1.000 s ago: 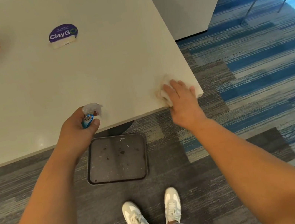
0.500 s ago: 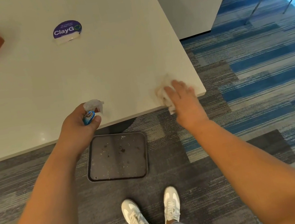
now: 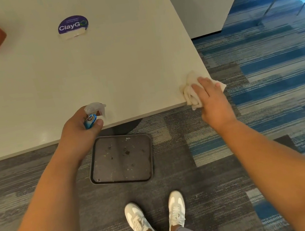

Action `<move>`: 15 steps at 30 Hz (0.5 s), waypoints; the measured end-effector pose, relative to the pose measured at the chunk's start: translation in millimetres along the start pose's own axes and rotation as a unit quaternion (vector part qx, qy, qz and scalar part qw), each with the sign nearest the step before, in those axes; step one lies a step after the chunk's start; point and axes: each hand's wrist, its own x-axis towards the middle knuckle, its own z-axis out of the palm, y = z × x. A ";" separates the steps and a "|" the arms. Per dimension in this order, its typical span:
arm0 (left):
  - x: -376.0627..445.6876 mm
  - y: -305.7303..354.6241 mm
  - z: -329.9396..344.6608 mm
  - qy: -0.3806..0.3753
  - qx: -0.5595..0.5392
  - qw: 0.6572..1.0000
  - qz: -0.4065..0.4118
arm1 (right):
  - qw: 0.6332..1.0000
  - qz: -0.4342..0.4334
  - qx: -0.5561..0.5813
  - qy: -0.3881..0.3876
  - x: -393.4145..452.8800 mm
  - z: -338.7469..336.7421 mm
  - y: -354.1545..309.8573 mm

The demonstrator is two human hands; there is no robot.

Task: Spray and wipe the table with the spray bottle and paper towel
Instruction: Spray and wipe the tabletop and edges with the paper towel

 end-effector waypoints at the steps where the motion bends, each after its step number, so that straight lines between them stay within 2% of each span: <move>1: -0.9 -1.9 -0.5 -0.001 0.000 1.000 -0.001 | 1.000 0.010 0.008 0.011 -0.2 3.0 -9.0; 3: -1.1 -3.7 -0.6 -0.004 0.003 1.000 -0.001 | 1.000 0.010 0.019 0.020 0.7 8.3 -35.7; 6: 0.8 -2.7 1.3 -0.007 0.000 1.000 -0.006 | 0.998 -0.057 0.027 0.011 6.7 21.5 -70.6; 9: 2.6 0.1 0.5 -0.002 -0.002 1.000 -0.012 | 0.993 -0.112 0.029 -0.003 11.7 23.5 -68.8; 15: -4.9 -6.8 -21.2 0.028 -0.008 0.999 -0.021 | 0.999 -0.029 0.022 -0.001 3.1 -0.1 -7.5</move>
